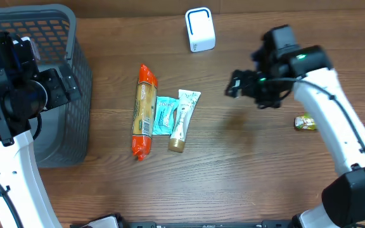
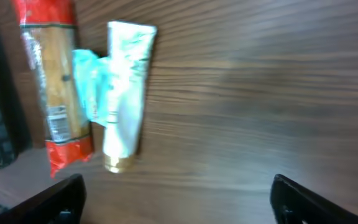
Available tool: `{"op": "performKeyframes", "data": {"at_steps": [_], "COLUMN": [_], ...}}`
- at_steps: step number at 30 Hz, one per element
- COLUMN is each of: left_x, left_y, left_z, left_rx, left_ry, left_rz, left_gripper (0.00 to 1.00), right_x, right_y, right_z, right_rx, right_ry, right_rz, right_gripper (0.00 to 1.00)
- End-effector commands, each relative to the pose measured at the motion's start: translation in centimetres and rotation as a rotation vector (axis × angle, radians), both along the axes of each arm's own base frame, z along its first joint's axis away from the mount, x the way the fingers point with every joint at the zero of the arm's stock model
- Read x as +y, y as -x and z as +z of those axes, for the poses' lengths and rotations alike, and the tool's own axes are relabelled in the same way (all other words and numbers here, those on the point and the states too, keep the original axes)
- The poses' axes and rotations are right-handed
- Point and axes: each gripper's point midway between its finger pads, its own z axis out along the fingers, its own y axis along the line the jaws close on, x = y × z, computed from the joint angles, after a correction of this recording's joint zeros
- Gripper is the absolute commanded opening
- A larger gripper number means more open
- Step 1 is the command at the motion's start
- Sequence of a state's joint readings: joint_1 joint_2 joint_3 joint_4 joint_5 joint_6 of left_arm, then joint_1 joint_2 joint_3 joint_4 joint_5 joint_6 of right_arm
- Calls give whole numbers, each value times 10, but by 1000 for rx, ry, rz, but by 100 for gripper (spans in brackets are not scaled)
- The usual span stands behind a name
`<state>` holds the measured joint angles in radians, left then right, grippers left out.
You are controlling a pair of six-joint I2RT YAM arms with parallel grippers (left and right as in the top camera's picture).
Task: Scan the item barcode
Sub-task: 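Move the right gripper left over the white Pantene tube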
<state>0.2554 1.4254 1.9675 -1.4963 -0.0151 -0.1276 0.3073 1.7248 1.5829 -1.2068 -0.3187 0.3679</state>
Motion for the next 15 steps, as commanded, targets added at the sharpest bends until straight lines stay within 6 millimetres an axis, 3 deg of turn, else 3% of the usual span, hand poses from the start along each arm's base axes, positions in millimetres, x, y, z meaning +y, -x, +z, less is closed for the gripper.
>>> {"op": "performKeyframes", "data": {"at_steps": [1,15], "left_x": [-1,-1], "left_y": [-1,-1], "left_z": [-1,0], "left_rx": [-3,-4], "left_ry": [10,10], "left_rz": [3,3], "left_gripper": [99,100], "right_x": [31,114], "right_y": [11,27], "right_z": [-15,-79], "right_rx": [-1,-33], "right_ry": [-4,20], "right_rz": [29,107], "right_gripper": [92,79]}}
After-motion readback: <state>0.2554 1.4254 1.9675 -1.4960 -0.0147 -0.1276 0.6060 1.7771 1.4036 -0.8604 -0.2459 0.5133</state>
